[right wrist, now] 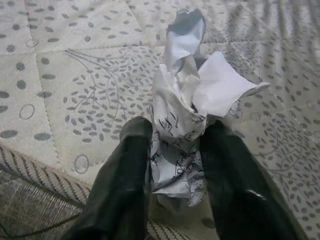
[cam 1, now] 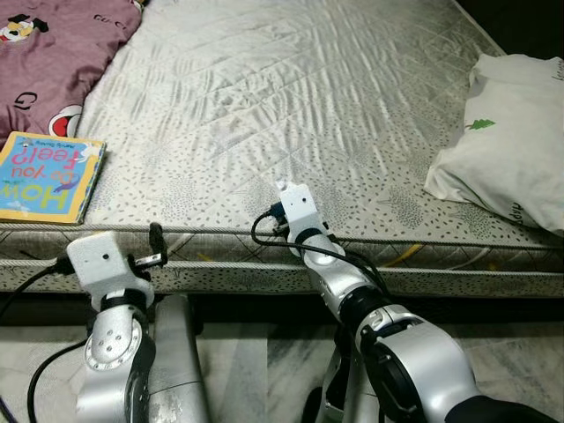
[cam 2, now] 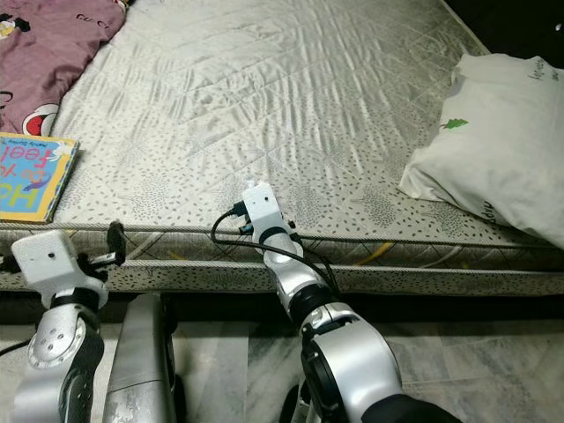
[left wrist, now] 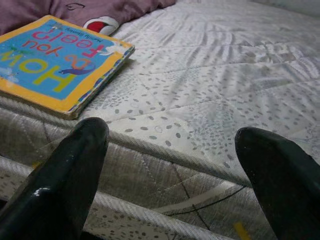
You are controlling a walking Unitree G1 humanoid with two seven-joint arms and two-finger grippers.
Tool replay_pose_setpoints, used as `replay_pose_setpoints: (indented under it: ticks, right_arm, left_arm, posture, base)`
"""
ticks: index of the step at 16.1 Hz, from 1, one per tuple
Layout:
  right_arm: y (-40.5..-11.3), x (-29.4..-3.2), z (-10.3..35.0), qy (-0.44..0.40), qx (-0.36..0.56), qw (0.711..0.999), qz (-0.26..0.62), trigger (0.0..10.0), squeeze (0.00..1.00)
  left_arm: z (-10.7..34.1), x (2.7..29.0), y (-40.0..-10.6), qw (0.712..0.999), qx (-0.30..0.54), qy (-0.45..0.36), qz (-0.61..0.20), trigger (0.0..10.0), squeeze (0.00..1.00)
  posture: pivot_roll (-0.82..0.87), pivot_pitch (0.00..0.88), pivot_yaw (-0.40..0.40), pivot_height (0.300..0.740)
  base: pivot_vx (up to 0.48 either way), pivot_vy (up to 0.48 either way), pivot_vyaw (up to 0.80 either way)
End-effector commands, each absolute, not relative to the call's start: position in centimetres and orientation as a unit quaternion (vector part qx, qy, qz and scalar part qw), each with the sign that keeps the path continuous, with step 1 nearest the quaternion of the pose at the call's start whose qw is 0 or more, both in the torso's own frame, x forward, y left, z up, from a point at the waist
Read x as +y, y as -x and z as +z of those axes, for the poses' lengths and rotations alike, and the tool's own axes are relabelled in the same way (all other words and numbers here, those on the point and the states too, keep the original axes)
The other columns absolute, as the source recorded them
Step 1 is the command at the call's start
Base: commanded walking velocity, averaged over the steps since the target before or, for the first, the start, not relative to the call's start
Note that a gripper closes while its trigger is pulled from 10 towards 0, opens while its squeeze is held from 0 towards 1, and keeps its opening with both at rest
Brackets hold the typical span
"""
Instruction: Clean up the room
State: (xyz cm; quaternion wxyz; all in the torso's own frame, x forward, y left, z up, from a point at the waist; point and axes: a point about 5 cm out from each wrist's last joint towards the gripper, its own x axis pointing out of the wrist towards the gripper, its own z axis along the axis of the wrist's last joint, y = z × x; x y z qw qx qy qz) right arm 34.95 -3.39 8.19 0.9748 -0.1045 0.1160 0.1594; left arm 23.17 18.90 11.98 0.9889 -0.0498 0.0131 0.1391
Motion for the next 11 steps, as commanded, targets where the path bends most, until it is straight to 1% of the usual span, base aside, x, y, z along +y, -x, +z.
replay_pose_setpoints:
  ticks: [1,8,9,11]
  right_arm:
    - [-35.2,-2.7,8.8,0.094,0.109,0.976,0.166,0.0,0.0]
    - [-35.5,-3.4,9.0,0.09,0.104,0.977,0.162,0.0,0.0]
    - [-35.8,-3.9,9.3,0.086,0.1,0.979,0.156,0.0,0.0]
    - [-36.2,-4.9,9.7,0.081,0.094,0.982,0.143,0.0,0.0]
  left_arm:
    - [11.9,18.8,-23.4,0.99,0.014,0.045,0.135,10.0,0.0]
    - [12.2,19.0,-24.4,0.99,0.001,0.044,0.133,10.0,0.0]
    - [12.4,19.0,-24.9,0.991,-0.009,0.04,0.129,10.0,0.0]
    - [13.7,19.0,-25.7,0.99,-0.052,0.031,0.125,10.0,0.0]
  posture:
    - [0.26,0.073,-0.138,0.487]
    - [0.26,0.021,-0.129,0.487]
    - [0.26,0.0,-0.12,0.487]
    - [0.25,0.0,-0.108,0.487]
  base:
    - [0.0,0.0,0.0]
    - [0.0,0.0,0.0]
    - [0.0,0.0,0.0]
    - [0.0,0.0,0.0]
